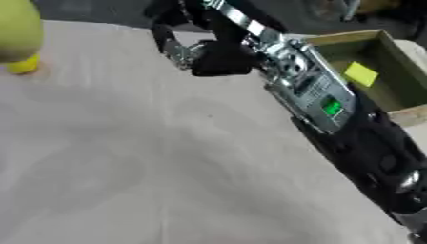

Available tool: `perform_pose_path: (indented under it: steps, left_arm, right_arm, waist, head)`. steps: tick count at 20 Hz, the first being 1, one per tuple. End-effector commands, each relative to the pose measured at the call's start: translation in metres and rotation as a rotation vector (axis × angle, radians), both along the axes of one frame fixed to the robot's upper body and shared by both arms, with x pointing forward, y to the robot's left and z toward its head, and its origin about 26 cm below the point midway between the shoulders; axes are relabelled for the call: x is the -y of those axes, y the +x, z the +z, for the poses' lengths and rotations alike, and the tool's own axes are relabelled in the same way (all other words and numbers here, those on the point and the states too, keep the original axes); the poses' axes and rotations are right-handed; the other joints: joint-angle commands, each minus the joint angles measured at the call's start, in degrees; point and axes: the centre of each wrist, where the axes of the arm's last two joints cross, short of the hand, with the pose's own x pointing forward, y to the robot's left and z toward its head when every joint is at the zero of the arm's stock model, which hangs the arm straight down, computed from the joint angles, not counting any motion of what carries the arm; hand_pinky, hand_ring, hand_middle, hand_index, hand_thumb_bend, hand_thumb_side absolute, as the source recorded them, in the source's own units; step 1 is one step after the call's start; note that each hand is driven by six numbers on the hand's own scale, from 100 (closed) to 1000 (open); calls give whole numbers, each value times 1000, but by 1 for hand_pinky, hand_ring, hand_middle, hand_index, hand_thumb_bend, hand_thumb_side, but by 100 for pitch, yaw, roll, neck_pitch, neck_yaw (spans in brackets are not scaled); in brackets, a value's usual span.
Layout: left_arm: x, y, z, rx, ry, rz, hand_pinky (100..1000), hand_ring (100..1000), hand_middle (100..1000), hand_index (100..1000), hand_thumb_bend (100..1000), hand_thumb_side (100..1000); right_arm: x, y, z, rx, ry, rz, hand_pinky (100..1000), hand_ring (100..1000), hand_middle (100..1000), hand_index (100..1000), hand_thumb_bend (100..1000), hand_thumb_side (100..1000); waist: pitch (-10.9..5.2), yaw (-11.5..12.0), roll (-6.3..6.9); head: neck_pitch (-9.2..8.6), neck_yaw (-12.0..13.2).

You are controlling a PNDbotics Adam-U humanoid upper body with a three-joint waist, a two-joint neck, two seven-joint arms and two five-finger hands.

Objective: Pick up the objects with one hand, pass them to the other hand, and then place them into the box on the other side of the table.

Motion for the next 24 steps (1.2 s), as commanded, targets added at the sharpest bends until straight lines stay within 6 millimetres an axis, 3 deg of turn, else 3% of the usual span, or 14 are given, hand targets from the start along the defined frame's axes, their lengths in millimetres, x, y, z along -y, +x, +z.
perform_pose_path:
  steps: [1, 4, 5, 6, 14, 24]
  left_arm:
    - [-2, -4, 8, 0, -51, -2, 338, 491, 501, 556, 100, 255]
    - [-2, -4, 6, -41, -32, -9, 331, 484, 496, 553, 100, 263]
    - [-2, -4, 5, -55, -17, -8, 330, 484, 495, 553, 100, 262]
    - [-3, -3, 3, -69, 2, -4, 327, 482, 494, 552, 100, 261]
    - [-6, 1, -5, -180, 170, 125, 327, 487, 500, 559, 100, 238]
    - [-3, 20, -15, -120, 330, 256, 363, 505, 513, 569, 100, 165]
  right_arm:
    - [-4, 2, -5, 0, 76, -23, 847, 779, 725, 722, 100, 315]
    - [-5, 1, -8, 22, 98, -32, 853, 798, 742, 729, 100, 348]
    - [-4, 0, -5, 42, 84, -37, 864, 811, 749, 735, 100, 489]
    - [-3, -4, 1, 74, 56, -46, 873, 818, 752, 740, 100, 369]
    - [-1, -23, 60, 302, -269, -126, 894, 789, 728, 758, 252, 456]
    - [-21, -30, 83, 342, -426, -97, 898, 783, 730, 777, 309, 433]
  waist:
    - [-84, 6, 38]
    - [-75, -1, 41]
    - [-76, -7, 41]
    - [-78, -15, 40]
    - [-137, -74, -6]
    - [-189, -98, -40]
  head:
    - [-80, 21]
    - [-71, 32]
    - [-66, 39]
    - [-60, 45]
    - [-14, 132]
    - [65, 150]
